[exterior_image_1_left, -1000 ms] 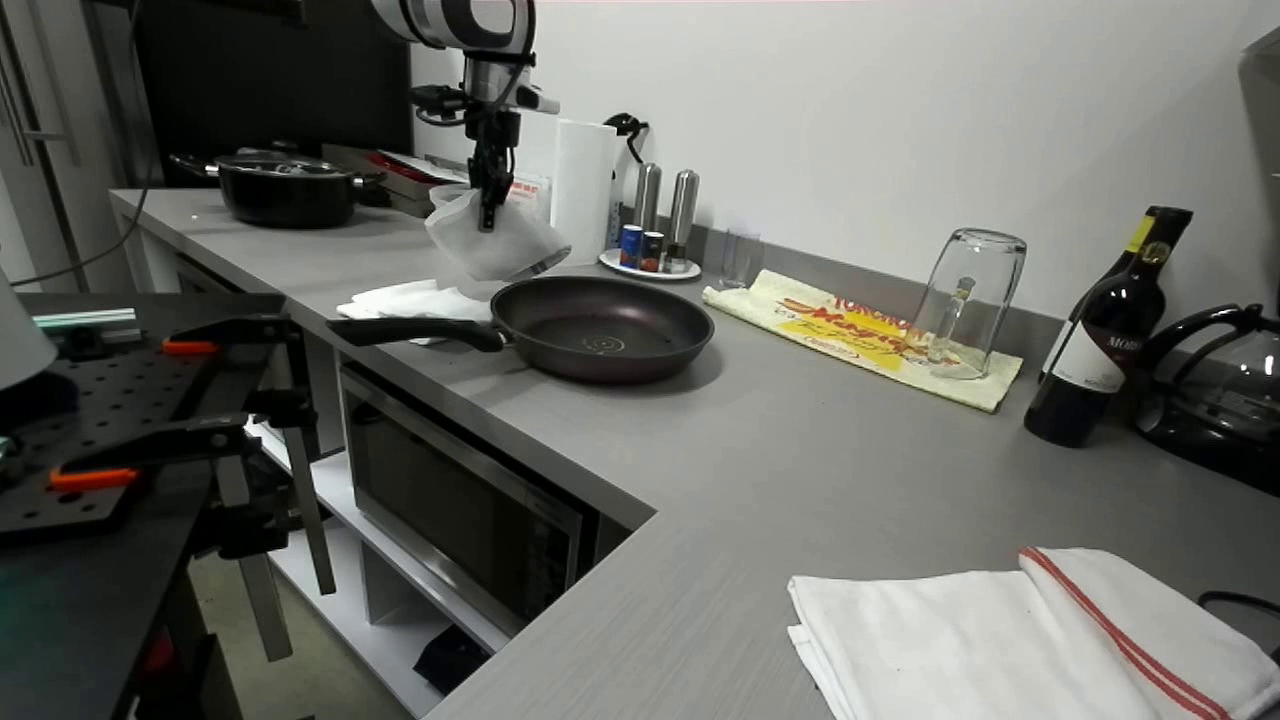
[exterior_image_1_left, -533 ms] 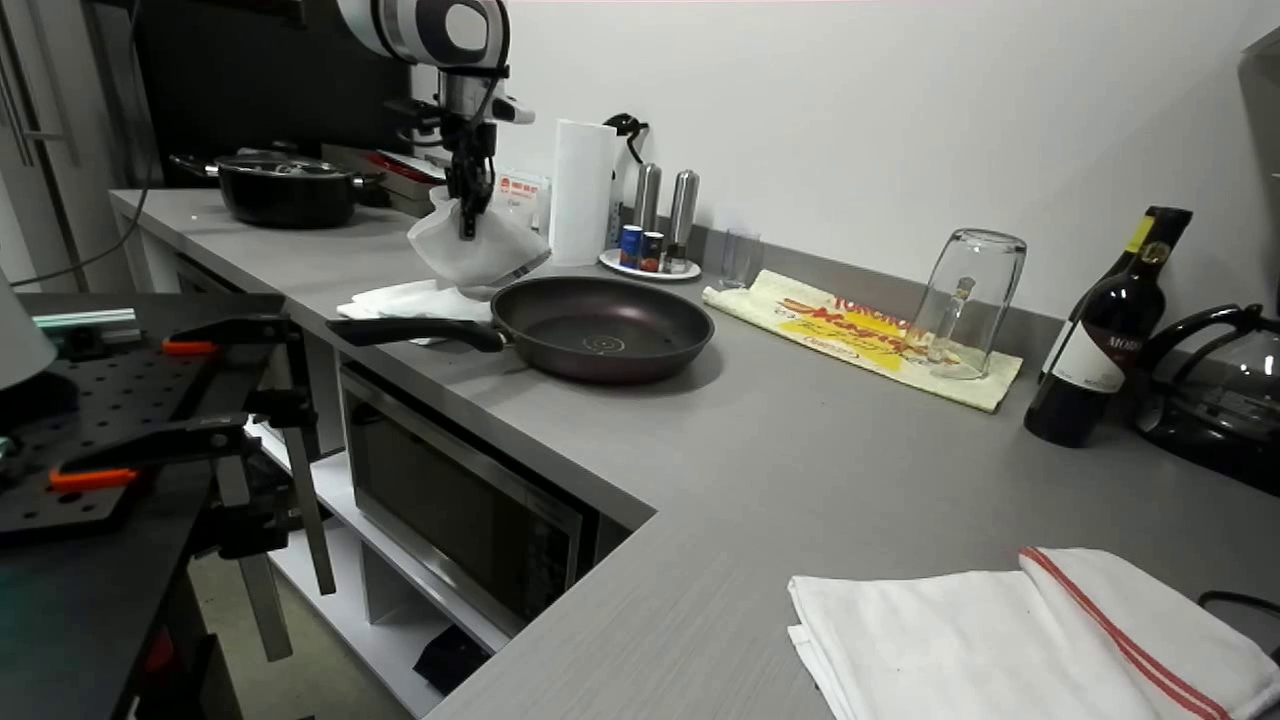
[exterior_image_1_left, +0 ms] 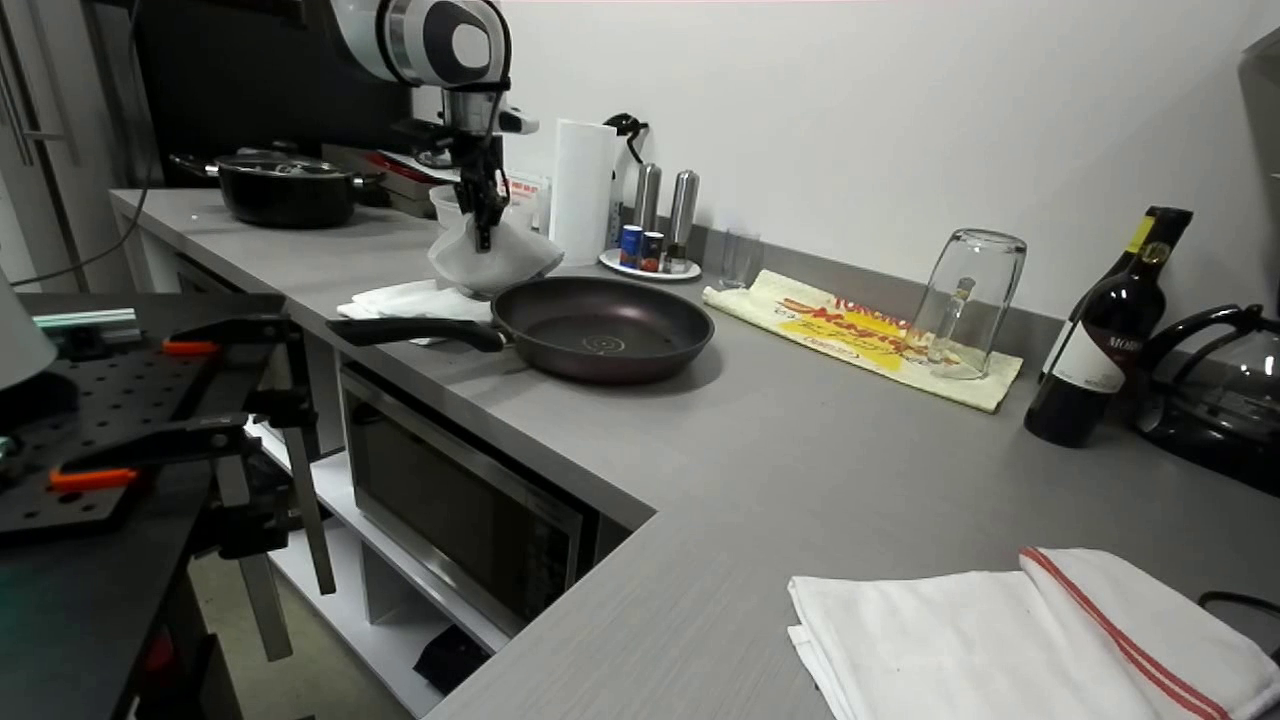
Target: Use the towel on the left to wipe the pan
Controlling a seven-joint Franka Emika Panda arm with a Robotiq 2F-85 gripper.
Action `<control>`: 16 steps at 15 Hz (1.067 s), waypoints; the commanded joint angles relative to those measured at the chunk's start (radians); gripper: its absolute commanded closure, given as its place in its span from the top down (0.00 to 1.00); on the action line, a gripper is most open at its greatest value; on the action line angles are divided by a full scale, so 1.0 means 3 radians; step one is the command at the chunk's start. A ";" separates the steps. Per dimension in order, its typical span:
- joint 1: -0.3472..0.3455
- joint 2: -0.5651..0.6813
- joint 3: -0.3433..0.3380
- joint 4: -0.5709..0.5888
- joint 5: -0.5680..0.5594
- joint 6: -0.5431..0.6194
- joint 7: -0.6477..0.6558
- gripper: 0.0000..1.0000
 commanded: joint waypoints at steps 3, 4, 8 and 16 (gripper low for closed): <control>0.0114 -0.0027 -0.0210 -0.0039 -0.0129 0.0113 0.0104 0.54; 0.0112 -0.0038 -0.0218 -0.0040 -0.0116 0.0114 0.0106 0.60; 0.0122 -0.0097 -0.0245 -0.0065 -0.0102 0.0170 0.0129 0.90; -0.0214 -0.0704 -0.0241 -0.0588 -0.0006 -0.0125 -0.0131 1.00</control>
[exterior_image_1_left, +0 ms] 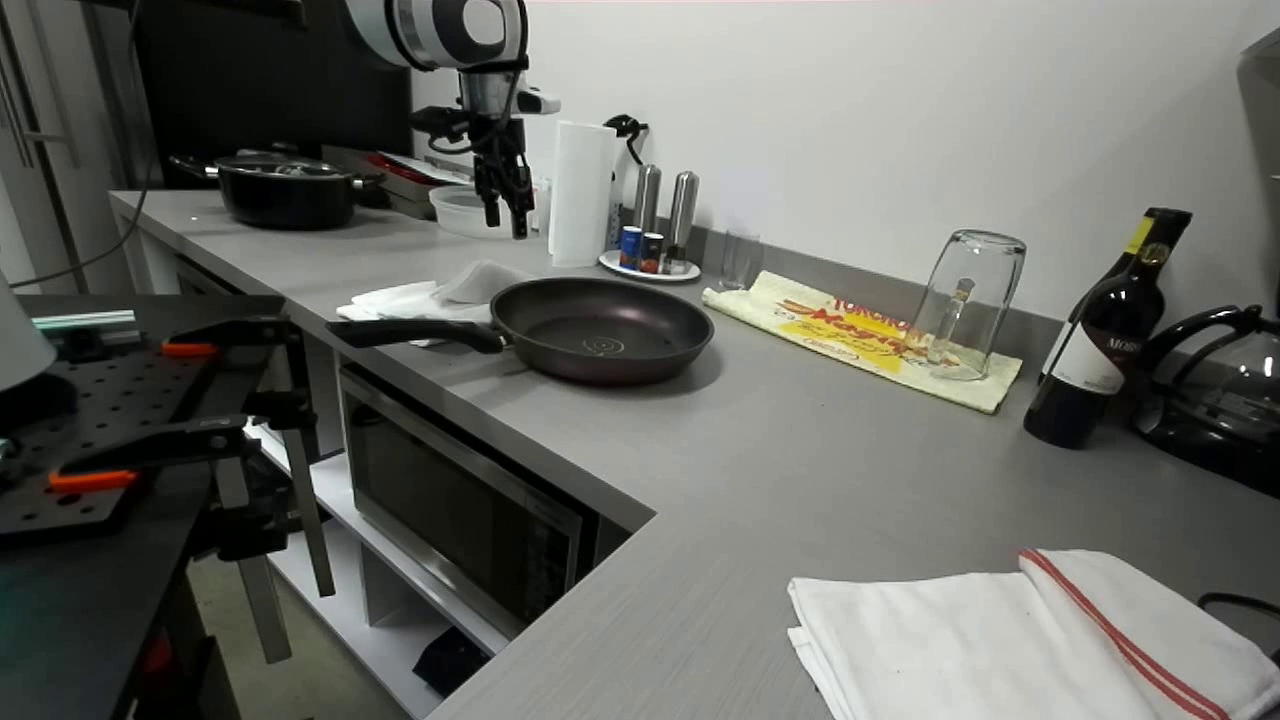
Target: Use the towel on the left to wipe the pan
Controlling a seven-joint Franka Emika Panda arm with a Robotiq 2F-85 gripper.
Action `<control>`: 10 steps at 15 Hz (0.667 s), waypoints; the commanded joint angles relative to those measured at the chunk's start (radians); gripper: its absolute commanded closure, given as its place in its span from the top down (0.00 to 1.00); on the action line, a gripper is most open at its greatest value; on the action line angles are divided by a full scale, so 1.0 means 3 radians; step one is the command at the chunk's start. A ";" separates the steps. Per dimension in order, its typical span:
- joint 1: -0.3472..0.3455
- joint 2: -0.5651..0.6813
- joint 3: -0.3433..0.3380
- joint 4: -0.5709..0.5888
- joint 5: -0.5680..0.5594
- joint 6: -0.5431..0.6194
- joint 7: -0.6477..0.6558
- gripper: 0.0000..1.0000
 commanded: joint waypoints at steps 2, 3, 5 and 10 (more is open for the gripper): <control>-0.0467 -0.0655 0.0083 -0.0622 0.0110 -0.0298 -0.0280 1.00; -0.0610 -0.0786 0.0106 -0.0729 0.0171 -0.0315 -0.0398 1.00; -0.0877 -0.1048 0.0116 -0.0885 0.0278 -0.0398 -0.0652 1.00; -0.1351 -0.1751 0.0070 -0.0949 0.0657 -0.0899 -0.1357 1.00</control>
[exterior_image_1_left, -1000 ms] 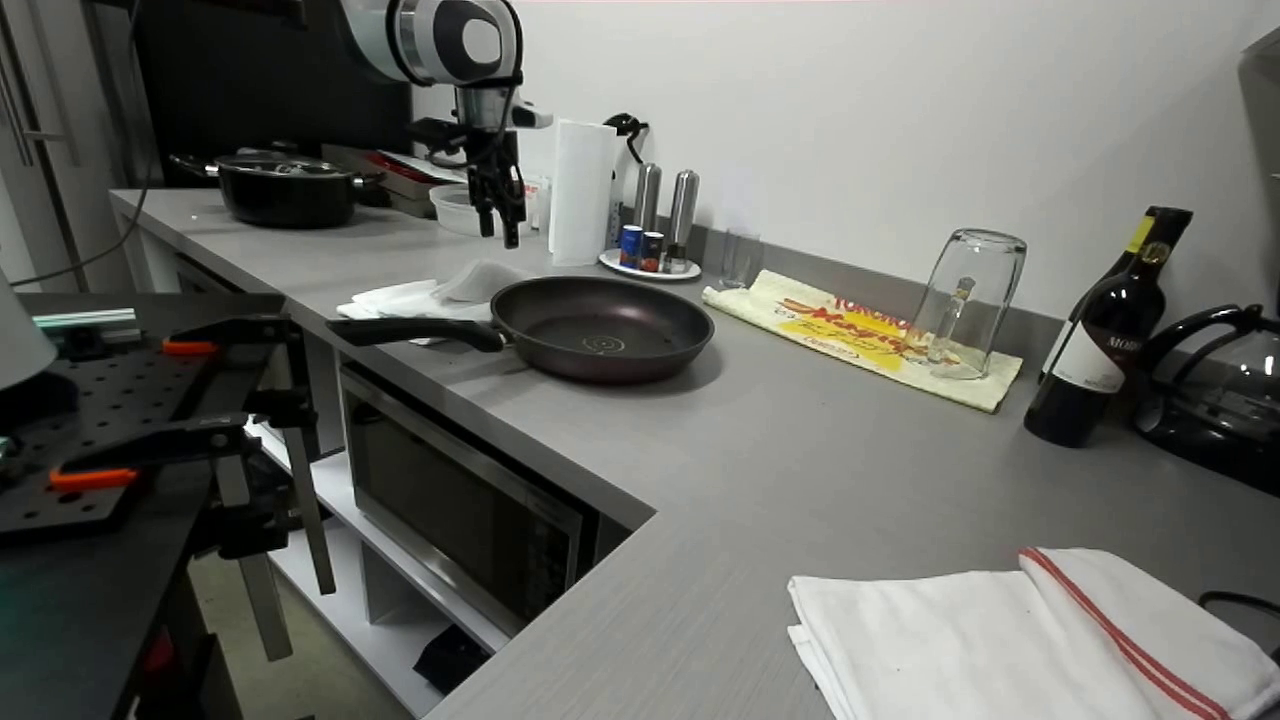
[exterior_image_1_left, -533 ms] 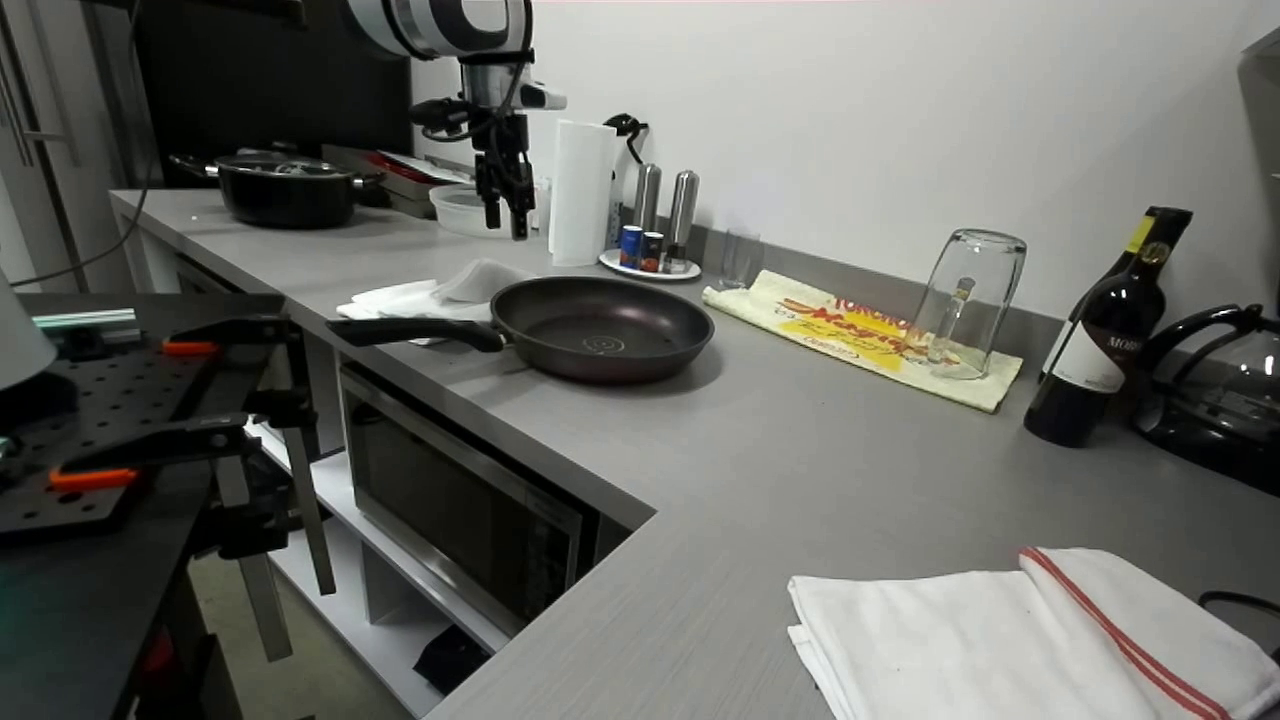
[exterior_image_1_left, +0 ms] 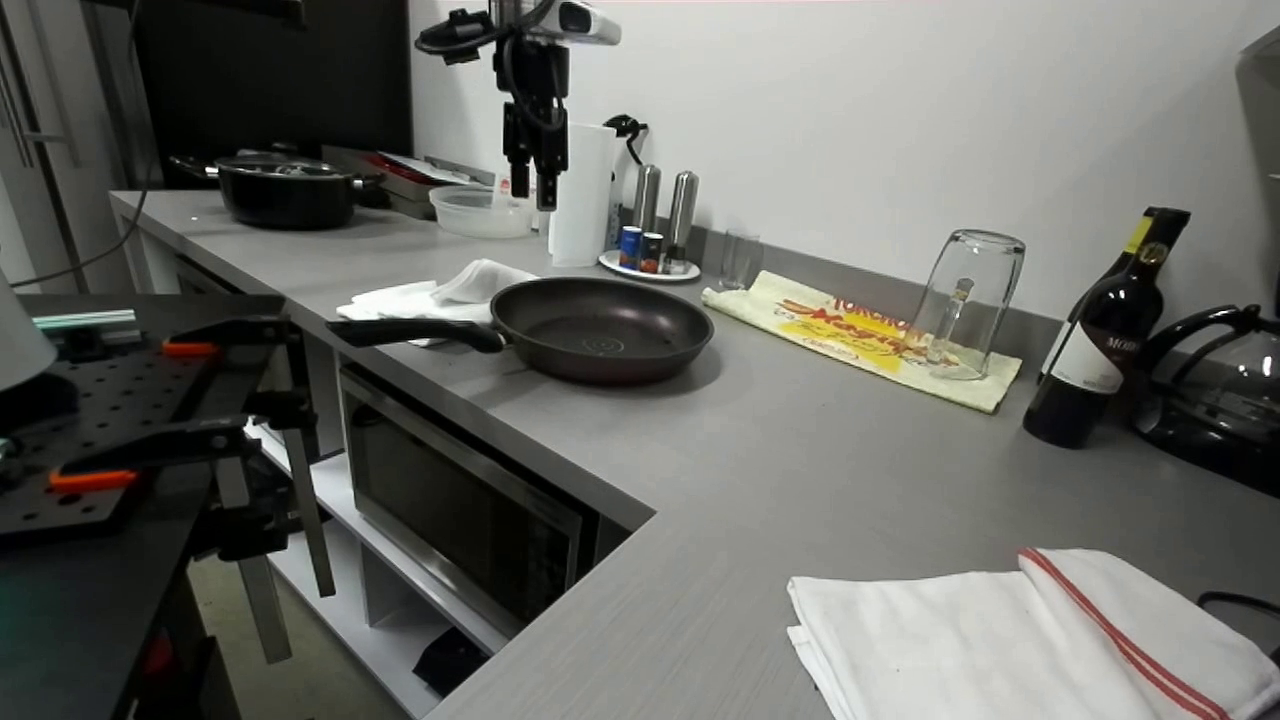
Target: Use the towel on the left to wipe the pan
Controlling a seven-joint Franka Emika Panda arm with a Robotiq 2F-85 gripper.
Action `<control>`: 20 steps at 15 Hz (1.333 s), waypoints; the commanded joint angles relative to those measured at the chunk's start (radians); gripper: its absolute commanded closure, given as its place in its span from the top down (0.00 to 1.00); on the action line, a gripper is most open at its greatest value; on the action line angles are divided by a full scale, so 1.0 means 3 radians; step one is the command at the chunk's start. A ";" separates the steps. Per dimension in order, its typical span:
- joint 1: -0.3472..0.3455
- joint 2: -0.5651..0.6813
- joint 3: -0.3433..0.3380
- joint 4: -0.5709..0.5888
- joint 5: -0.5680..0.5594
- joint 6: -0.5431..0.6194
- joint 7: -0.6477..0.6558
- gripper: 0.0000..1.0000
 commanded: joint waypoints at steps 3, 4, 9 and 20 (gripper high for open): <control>-0.0378 -0.0896 -0.0054 -0.0135 0.0168 -0.0636 -0.0562 1.00; -0.0425 -0.1009 -0.0081 -0.0127 0.0181 -0.0759 -0.0623 1.00; -0.0562 -0.1488 -0.0169 -0.0068 0.0182 -0.1368 -0.0815 1.00; -0.0562 -0.1891 -0.0235 -0.0071 0.0227 -0.1740 -0.0900 1.00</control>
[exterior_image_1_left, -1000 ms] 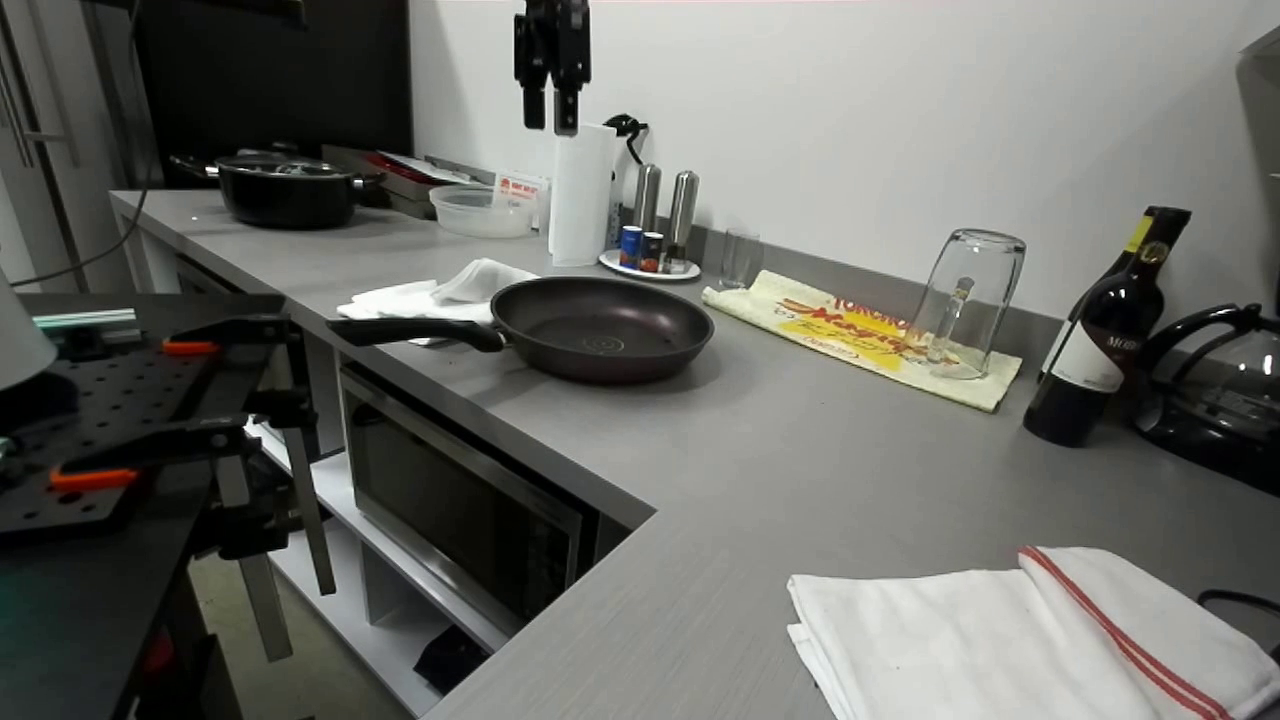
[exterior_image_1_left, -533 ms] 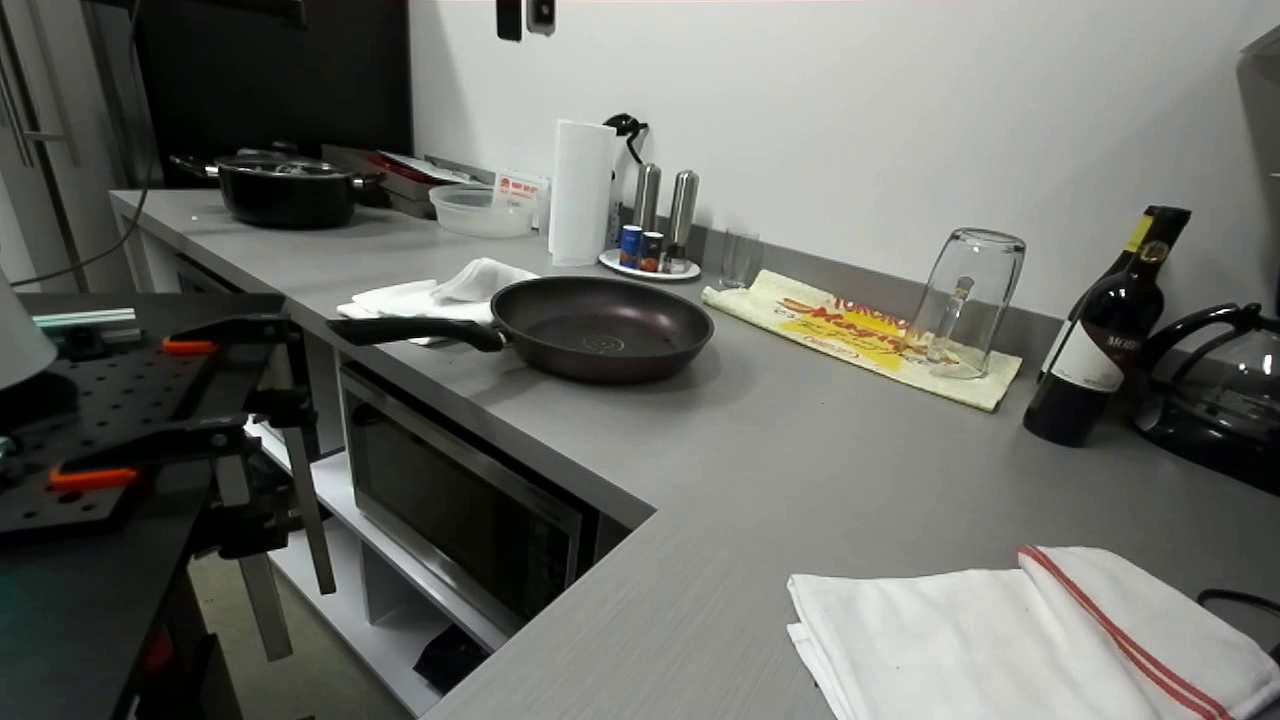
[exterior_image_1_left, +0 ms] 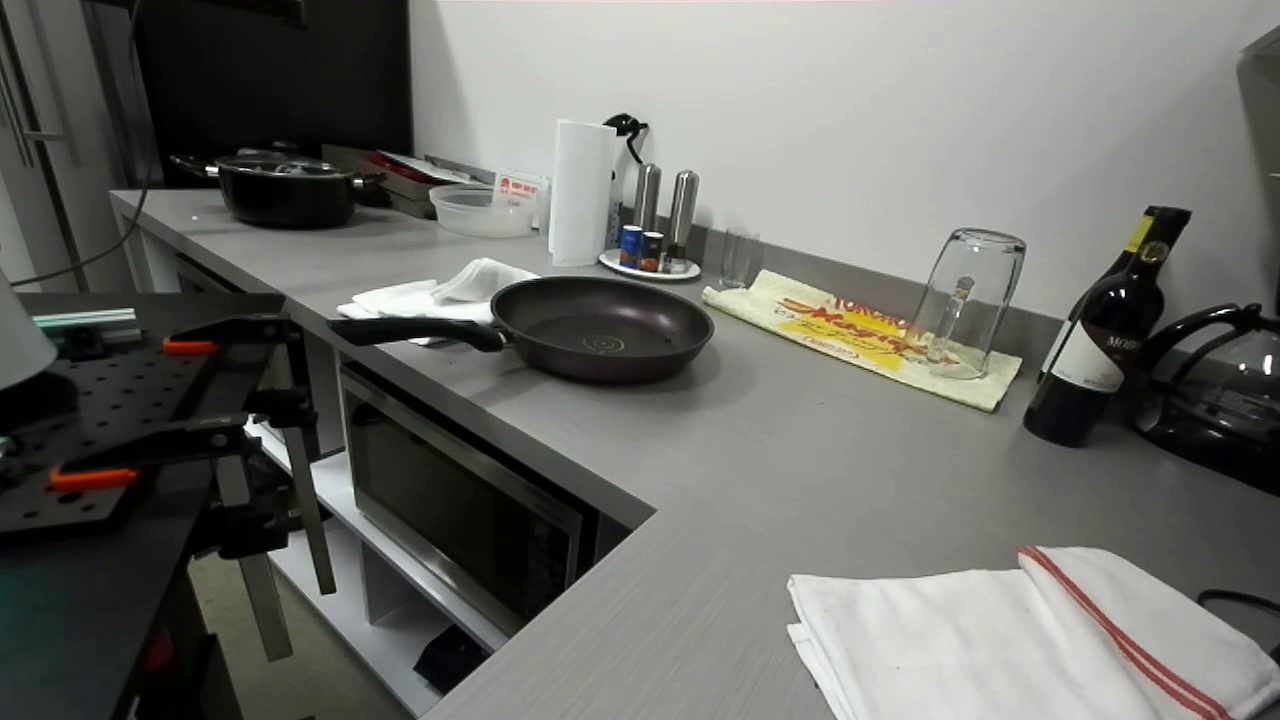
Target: Use the towel on the left to wipe the pan
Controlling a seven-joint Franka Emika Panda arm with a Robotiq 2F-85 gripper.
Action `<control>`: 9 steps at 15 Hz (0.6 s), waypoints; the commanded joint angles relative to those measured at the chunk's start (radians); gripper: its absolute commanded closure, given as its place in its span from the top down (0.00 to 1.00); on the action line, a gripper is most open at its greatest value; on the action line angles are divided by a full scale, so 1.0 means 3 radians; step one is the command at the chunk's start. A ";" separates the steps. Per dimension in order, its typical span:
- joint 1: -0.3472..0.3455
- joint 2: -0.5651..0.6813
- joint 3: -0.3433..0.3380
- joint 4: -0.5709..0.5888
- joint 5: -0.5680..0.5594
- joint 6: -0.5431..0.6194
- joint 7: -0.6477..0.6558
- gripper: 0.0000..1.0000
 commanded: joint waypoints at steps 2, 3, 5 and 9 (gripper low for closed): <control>-0.0032 -0.0005 0.0014 0.0006 0.0061 -0.0057 -0.0047 1.00; -0.0031 -0.0006 0.0002 0.0006 0.0090 -0.0086 -0.0080 1.00; -0.0031 -0.0007 -0.0009 0.0006 0.0101 -0.0099 -0.0102 1.00; -0.0030 -0.0007 -0.0011 0.0006 0.0103 -0.0101 -0.0110 1.00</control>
